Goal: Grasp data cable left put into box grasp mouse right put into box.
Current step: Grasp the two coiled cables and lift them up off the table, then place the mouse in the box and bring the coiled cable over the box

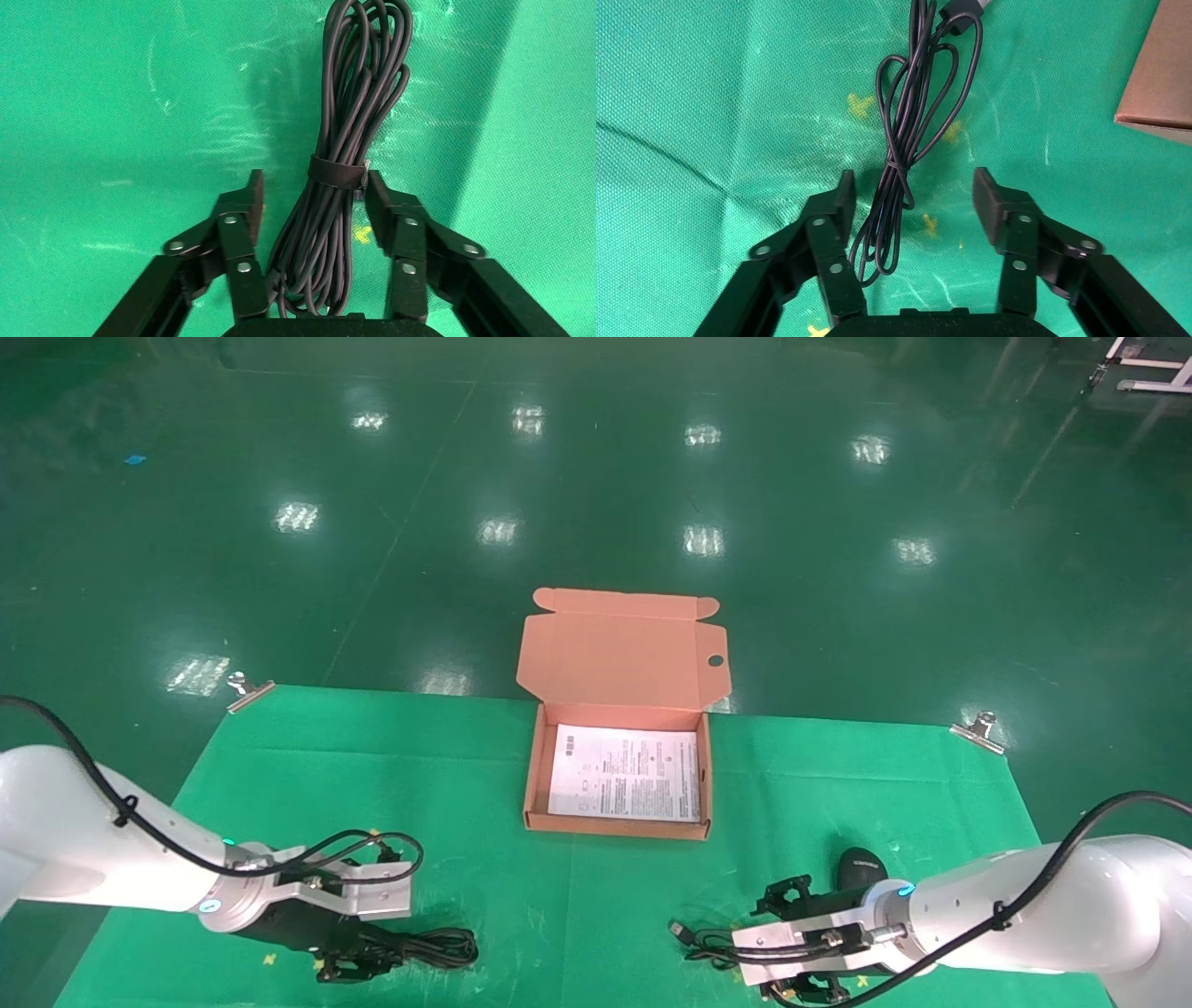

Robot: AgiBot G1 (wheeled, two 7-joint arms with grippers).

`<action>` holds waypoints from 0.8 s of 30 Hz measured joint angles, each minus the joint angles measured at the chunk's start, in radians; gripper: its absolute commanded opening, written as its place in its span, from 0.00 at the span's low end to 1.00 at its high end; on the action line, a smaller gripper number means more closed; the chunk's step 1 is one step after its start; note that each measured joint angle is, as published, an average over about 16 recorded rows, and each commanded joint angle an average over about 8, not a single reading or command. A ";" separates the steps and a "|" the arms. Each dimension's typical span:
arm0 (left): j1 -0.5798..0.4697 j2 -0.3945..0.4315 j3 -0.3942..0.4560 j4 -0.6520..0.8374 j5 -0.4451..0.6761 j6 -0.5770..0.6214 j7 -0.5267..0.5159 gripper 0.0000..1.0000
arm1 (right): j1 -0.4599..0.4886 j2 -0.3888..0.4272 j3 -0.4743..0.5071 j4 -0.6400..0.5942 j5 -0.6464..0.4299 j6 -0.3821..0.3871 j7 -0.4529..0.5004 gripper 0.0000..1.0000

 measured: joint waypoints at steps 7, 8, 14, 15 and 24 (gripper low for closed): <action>0.000 0.000 0.000 -0.002 0.000 0.002 0.000 0.00 | 0.000 0.001 0.000 0.001 0.000 -0.001 0.001 0.00; 0.000 -0.001 0.000 -0.002 0.000 0.002 -0.001 0.00 | 0.000 0.001 0.000 0.001 0.001 -0.001 0.001 0.00; -0.001 -0.002 0.000 -0.004 0.000 0.003 0.001 0.00 | 0.000 0.001 0.001 0.002 0.001 -0.001 0.001 0.00; -0.002 -0.004 0.000 -0.006 0.000 0.004 0.003 0.00 | 0.000 0.001 0.001 0.002 0.001 -0.001 0.001 0.00; -0.020 -0.054 0.000 -0.085 0.006 0.029 0.023 0.00 | 0.031 0.038 0.026 0.027 0.013 -0.022 0.038 0.00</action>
